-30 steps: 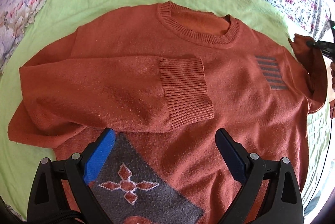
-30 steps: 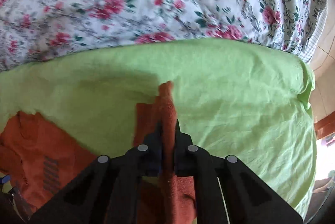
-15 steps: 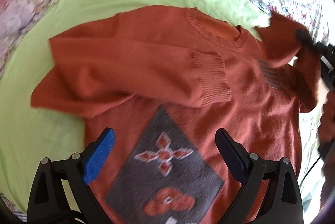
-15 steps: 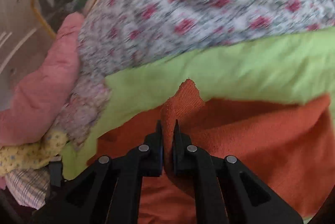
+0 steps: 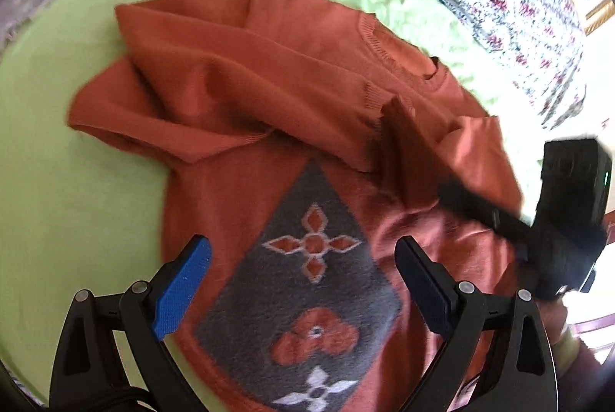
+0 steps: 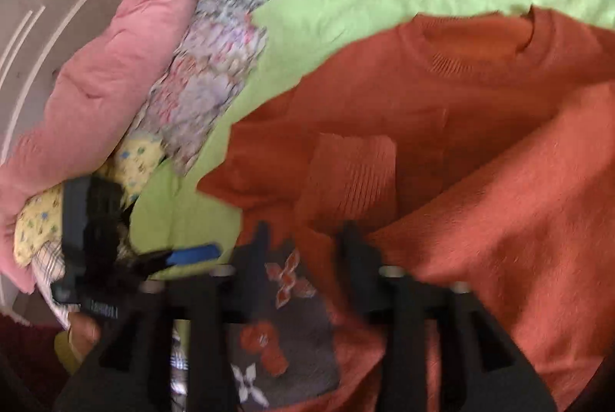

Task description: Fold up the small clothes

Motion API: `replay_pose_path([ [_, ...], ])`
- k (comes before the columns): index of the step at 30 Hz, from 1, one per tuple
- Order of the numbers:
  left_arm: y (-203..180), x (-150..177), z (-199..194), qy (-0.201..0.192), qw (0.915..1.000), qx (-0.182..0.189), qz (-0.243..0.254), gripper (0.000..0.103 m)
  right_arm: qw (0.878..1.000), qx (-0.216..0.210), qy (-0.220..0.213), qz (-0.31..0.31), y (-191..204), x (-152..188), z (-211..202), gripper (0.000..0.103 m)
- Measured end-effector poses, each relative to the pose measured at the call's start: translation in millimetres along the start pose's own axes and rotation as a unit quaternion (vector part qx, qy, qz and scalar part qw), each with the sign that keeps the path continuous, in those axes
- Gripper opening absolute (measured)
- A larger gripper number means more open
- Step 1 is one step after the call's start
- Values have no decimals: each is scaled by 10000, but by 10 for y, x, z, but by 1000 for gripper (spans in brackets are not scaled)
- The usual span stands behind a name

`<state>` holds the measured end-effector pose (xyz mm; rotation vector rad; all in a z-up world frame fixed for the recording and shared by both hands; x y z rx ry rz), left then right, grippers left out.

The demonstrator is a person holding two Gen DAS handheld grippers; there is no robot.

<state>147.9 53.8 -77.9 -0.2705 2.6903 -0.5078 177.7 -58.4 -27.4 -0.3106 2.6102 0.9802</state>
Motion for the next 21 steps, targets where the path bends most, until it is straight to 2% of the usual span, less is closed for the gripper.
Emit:
replay_pose_path([
  [1,-27,-23,23,35,9999,155,-63,97,10000,-7,39,-44,-8,55,-30,61],
  [6,-208,-161,216,275,9962,773,-300,97,9999,130,-37,-38,-115,217,-354,61],
  [12,-543,-457,487,437,9908,1205,-426,97,9969,535,-506,263,-414,233,-838,61],
  [14,-665,-560,602,524,9911,1169,-358,96,9944,724,-690,345,-519,207,-991,61],
  [15,-714,-591,679,601,9923,1052,-273,90,9925,838,-787,421,-590,194,-1072,61],
  [17,-815,-615,812,673,9931,959,13,41,9895,949,-926,580,-695,161,-1179,61],
  [18,-839,-601,846,728,9925,972,131,2,9880,995,-981,656,-734,151,-1210,61],
  [19,-862,-588,833,679,9934,884,251,5,9862,1030,-1049,760,-785,139,-1263,61],
  [21,-899,-569,554,78,9954,753,581,4,9841,1060,-1139,859,-845,132,-1331,61],
])
Point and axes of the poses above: each gripper's, at about its wrist camera, not at the fingertips, and z roughly the way its jaws point, y to its left, x to its underside, the point moved 6 cm from there along z, roughly the way its jaws point, and after that the axes turned 5 degrees about z, right-handed, at the moved point
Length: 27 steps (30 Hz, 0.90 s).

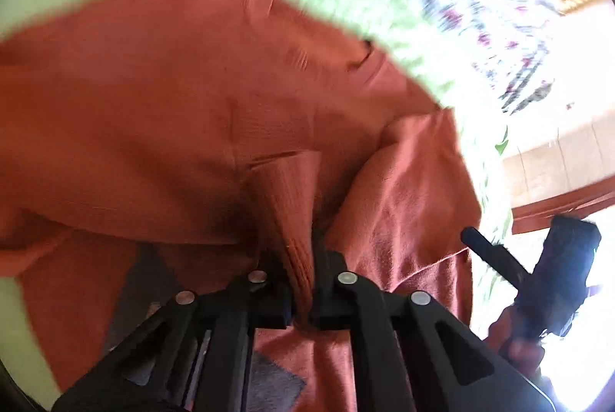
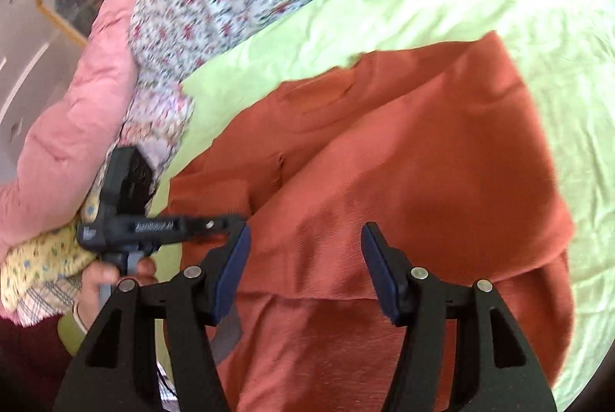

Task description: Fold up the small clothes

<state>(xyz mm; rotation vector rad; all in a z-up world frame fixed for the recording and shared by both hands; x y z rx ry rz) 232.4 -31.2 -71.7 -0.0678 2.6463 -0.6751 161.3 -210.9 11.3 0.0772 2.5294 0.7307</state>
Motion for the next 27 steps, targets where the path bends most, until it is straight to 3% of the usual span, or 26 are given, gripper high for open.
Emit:
replay_pose_path([
  [4,139,176,-493,-790,9967,-128,153,5,9996,101,-216,167,-103,-44,-100,61],
  [5,238,234,-479,-732,9972,-154,85,5,9994,114,-242,225,-126,-44,-105,61],
  [8,540,420,-260,-269,9993,-111,-246,24,9985,189,-291,413,-197,-40,-107,61],
  [10,624,484,-129,-26,9993,-82,-373,49,9980,278,-327,456,-232,-55,-126,61],
  [11,649,490,-77,33,9990,-101,-438,55,9979,313,-350,451,-238,-68,-141,61],
  [13,694,454,-45,-1,9984,-21,-570,58,9973,431,-426,423,-271,-104,-203,61],
  [15,705,428,-36,-100,9982,-59,-581,54,9964,508,-510,450,-311,-154,-264,61],
  [16,686,377,-45,-178,9984,-124,-523,27,9954,587,-592,465,-344,-191,-317,61],
  [17,618,322,-92,-283,9988,-162,-352,10,9944,675,-668,468,-382,-227,-365,61],
  [18,549,298,-162,-391,9989,-170,-169,6,9928,844,-717,458,-439,-273,-407,61],
  [20,427,289,-259,-522,9979,-323,221,7,9881,1304,-722,367,-542,-368,-432,61],
  [22,430,297,-171,-318,9978,-479,326,7,9829,1698,-682,220,-631,-495,-388,61],
  [24,526,319,-87,-211,9969,-716,240,7,9797,1941,-486,131,-718,-605,-262,61],
  [27,632,336,-188,-399,9962,-771,6,6,9744,2243,-127,-62,-802,-764,53,61],
])
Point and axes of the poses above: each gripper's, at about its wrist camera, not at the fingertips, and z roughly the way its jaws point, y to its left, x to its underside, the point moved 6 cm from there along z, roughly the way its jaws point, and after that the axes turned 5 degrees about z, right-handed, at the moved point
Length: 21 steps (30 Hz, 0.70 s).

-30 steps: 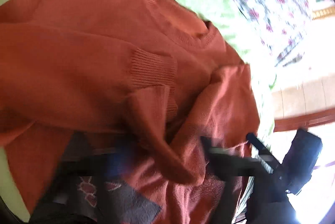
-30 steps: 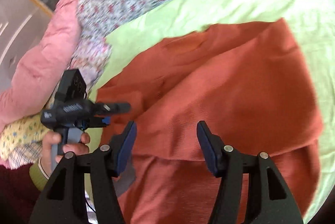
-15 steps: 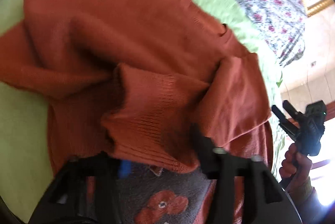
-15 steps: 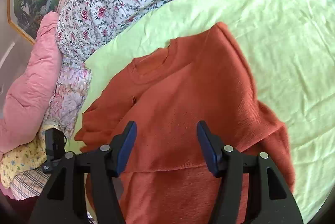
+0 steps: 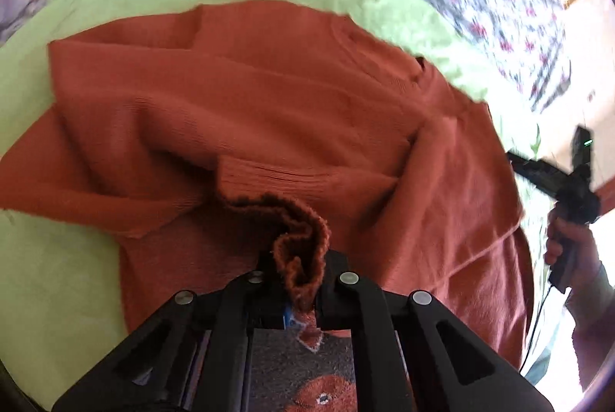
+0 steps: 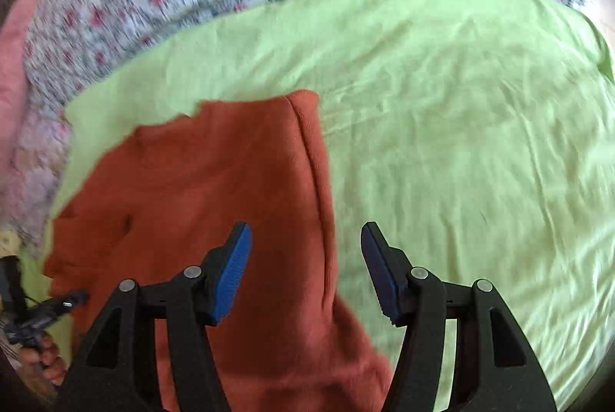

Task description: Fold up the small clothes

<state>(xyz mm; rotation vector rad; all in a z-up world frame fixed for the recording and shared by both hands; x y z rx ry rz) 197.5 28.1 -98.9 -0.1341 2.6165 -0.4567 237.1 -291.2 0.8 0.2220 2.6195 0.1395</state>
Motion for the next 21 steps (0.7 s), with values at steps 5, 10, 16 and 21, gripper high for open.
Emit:
replay_pose_path([
  [5,-97,-134,-189,-380,9992,148,42,5,9984,84,554,-103,-16,-36,327,10],
  [10,-219,-250,-85,-477,9986,150,164,5,9998,11,25,217,-254,-244,10,9],
  [16,34,-130,-86,-592,9981,-93,-161,5,9992,-75,191,342,-327,-205,226,9],
  [21,-58,-115,-243,-605,9970,475,-80,9,9990,-370,41,232,-299,-198,210,9],
])
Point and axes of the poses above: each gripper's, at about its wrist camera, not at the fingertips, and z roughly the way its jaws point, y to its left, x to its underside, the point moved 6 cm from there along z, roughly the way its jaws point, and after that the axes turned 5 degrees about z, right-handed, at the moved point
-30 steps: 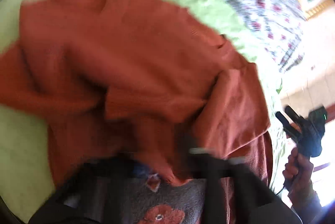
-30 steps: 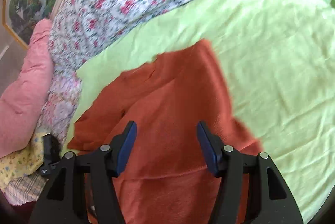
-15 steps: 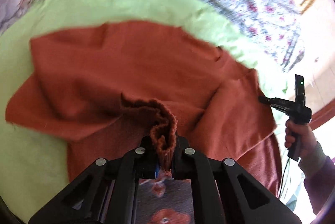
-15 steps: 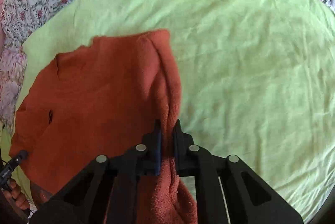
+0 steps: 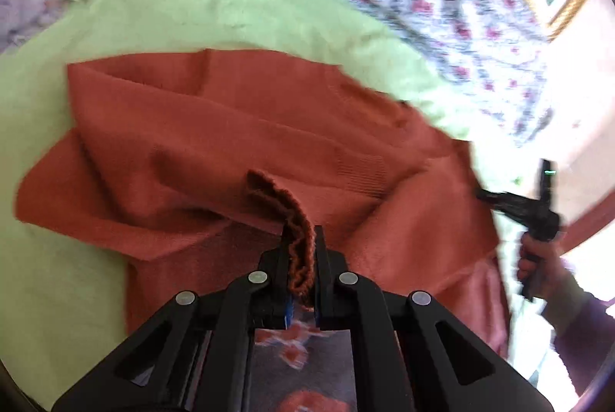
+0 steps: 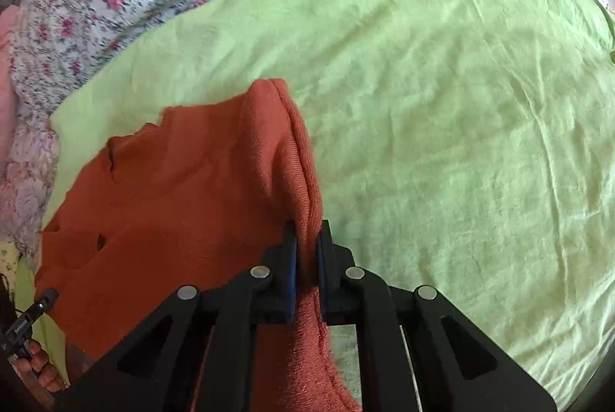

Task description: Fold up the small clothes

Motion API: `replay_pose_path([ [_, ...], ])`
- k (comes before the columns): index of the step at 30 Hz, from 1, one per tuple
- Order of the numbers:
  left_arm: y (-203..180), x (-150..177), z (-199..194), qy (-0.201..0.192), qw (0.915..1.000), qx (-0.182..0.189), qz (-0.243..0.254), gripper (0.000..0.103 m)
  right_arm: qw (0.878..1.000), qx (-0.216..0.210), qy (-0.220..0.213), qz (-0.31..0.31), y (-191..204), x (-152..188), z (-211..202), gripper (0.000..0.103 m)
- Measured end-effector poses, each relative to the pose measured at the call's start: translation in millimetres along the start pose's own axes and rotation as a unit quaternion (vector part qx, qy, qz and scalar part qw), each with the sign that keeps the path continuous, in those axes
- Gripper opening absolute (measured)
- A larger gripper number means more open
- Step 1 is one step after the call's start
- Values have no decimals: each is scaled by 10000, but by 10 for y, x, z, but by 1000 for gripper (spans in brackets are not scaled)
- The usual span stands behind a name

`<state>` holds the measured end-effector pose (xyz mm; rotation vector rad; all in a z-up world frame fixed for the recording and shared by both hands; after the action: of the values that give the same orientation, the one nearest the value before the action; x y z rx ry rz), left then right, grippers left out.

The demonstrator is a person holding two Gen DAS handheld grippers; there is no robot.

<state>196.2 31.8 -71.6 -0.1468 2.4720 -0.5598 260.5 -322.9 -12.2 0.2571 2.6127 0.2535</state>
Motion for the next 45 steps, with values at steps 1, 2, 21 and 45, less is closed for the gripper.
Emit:
replay_pose_path([
  [1,-6,5,53,180,9998,88,-19,22,10000,-63,20,36,-38,25,-12,9],
  [2,8,4,143,389,9992,115,-40,30,9999,-90,64,53,-70,54,-26,10],
  [21,271,-183,186,429,9972,-601,-93,31,9992,219,304,128,-18,18,-16,16],
  [45,961,330,-512,265,9813,-1630,-986,52,9670,-1770,1207,-1376,2466,758,281,39],
])
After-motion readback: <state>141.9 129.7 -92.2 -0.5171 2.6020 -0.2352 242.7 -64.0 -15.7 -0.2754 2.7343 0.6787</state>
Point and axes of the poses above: each gripper's, at about its wrist camera, not at the fingertips, and z roughly the way its jaws point, y to its left, x to its underside, the point moved 6 cm from there along z, roughly the way its jaws point, and after that the axes turned 5 degrees about z, right-handed, at the moved point
